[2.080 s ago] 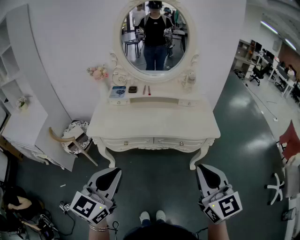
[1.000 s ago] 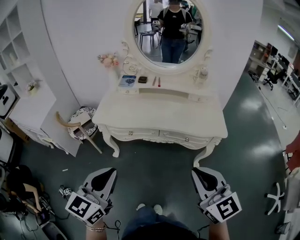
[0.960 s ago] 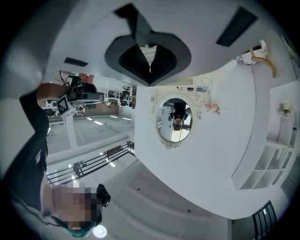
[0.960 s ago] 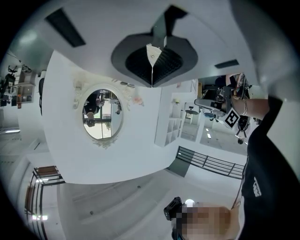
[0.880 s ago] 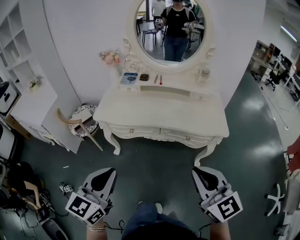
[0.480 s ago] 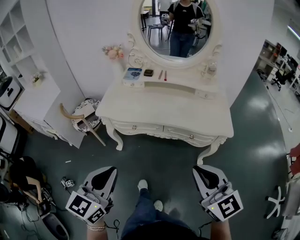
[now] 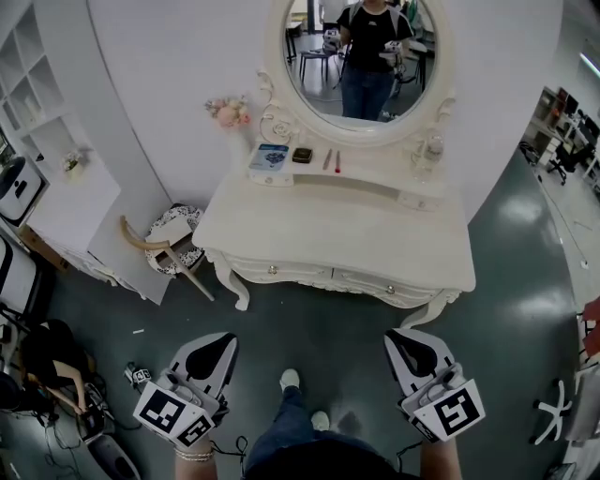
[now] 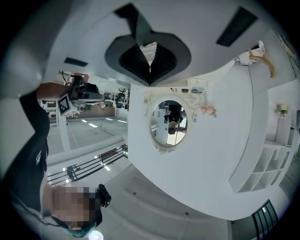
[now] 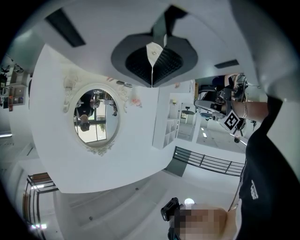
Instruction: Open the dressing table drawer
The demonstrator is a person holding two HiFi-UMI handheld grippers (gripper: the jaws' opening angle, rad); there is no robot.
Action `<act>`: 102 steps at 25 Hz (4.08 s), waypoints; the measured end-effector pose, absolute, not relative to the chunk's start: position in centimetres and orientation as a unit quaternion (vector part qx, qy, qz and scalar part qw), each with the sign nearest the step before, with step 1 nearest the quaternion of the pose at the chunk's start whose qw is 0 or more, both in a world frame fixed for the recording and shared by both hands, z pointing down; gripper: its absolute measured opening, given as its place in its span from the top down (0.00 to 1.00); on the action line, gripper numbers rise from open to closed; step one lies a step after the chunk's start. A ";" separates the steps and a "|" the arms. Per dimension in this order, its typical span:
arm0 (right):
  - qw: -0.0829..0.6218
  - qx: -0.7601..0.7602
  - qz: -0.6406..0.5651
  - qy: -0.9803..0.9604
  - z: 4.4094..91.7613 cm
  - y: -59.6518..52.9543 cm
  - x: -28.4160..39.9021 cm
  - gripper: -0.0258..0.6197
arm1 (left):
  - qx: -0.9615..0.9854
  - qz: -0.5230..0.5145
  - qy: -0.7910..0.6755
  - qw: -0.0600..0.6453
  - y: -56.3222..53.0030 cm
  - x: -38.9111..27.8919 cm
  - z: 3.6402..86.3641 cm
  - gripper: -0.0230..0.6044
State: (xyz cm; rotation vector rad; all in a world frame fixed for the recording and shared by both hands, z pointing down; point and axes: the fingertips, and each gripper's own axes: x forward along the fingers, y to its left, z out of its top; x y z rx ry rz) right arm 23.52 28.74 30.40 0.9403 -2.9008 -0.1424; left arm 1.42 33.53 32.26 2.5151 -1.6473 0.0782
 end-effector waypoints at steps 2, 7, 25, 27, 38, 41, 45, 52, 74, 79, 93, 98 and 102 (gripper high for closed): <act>0.044 0.307 -0.044 -0.950 30.4 27.5 23.1 0.93 | 0.834 0.025 -0.546 0.068 32.3 1.0 32.2 0.94; 0.048 0.305 -0.043 -0.950 29.9 24.6 21.3 0.93 | 0.836 0.020 -0.545 0.067 29.5 -0.4 31.6 0.94; 0.044 0.311 -0.034 -0.949 28.6 16.4 12.7 0.93 | 0.858 0.021 -0.510 0.058 20.1 -6.7 30.2 0.94; 0.043 0.312 -0.032 -0.949 28.6 15.7 11.8 0.93 | 0.858 0.022 -0.509 0.058 19.5 -7.6 30.3 0.94; 0.038 0.310 -0.019 -0.950 29.2 13.8 7.9 0.93 | 0.860 0.019 -0.506 0.067 17.5 -11.0 31.6 0.94; 0.043 0.309 -0.014 -0.950 29.4 13.6 7.5 0.93 | 0.857 0.020 -0.510 0.074 17.4 -11.5 32.1 0.94; 0.074 0.323 -0.011 -0.944 31.0 12.8 8.2 0.93 | 0.853 0.020 -0.516 0.083 17.3 -12.0 32.9 0.94; 0.080 0.313 0.000 -0.946 31.6 10.9 7.8 0.93 | 0.842 0.023 -0.530 0.097 16.3 -12.5 33.8 0.94; 0.083 0.249 -0.002 -0.965 30.8 -1.4 5.7 0.93 | 0.811 0.029 -0.575 0.103 5.7 -12.2 33.7 0.94; 0.082 0.240 0.006 -0.967 31.2 -3.2 5.8 0.93 | 0.808 0.025 -0.580 0.100 3.9 -11.6 33.5 0.94; 0.068 0.211 0.027 -0.975 32.1 -5.8 6.0 0.93 | 0.788 0.023 -0.607 0.103 1.0 -10.5 34.3 0.94; 0.071 0.205 0.039 -0.975 32.9 -6.1 6.0 0.93 | 0.784 0.025 -0.612 0.103 0.6 -10.4 34.7 0.94; 0.075 0.201 0.046 -0.976 33.4 -6.4 5.5 0.93 | 0.784 0.027 -0.612 0.103 0.0 -10.4 34.6 0.94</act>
